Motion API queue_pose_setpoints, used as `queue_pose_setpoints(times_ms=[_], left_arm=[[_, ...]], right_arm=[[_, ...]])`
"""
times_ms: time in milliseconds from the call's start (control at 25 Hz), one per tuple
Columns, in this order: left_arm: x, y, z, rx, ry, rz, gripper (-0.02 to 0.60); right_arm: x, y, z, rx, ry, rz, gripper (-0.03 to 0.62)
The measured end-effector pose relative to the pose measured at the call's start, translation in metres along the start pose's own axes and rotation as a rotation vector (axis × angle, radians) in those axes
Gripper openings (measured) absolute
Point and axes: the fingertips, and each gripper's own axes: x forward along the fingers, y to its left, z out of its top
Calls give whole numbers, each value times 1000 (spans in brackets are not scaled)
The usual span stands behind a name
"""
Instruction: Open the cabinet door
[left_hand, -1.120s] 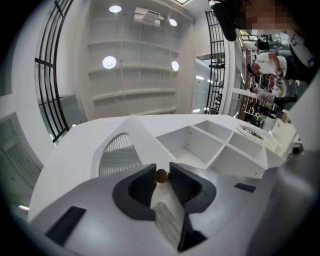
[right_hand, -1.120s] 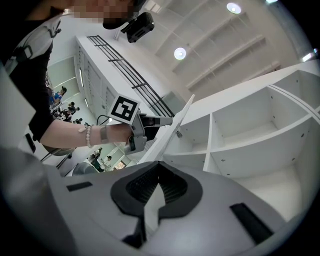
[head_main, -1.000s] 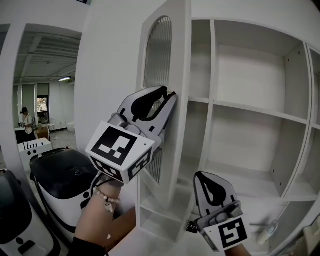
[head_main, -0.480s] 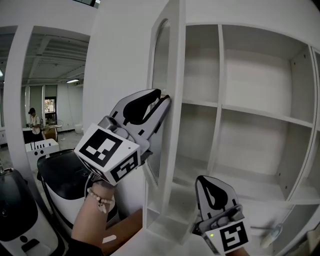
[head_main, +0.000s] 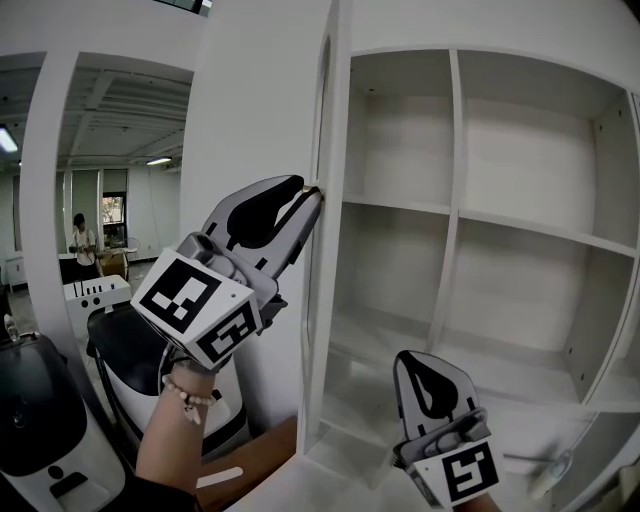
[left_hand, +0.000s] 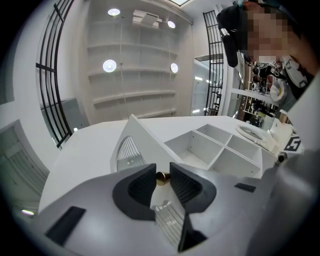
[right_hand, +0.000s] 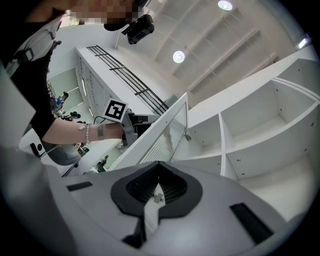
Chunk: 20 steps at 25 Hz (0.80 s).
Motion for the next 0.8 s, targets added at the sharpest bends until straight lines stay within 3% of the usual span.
queue_pose_setpoints(times_ms=[320, 800], left_arm=[[-19, 19, 4, 23, 26, 41, 83], [-53, 58, 5, 30, 48, 166, 57]], right_arm=[[10, 17, 6, 21, -25, 33, 0], [23, 41, 22, 69, -105, 97, 0]])
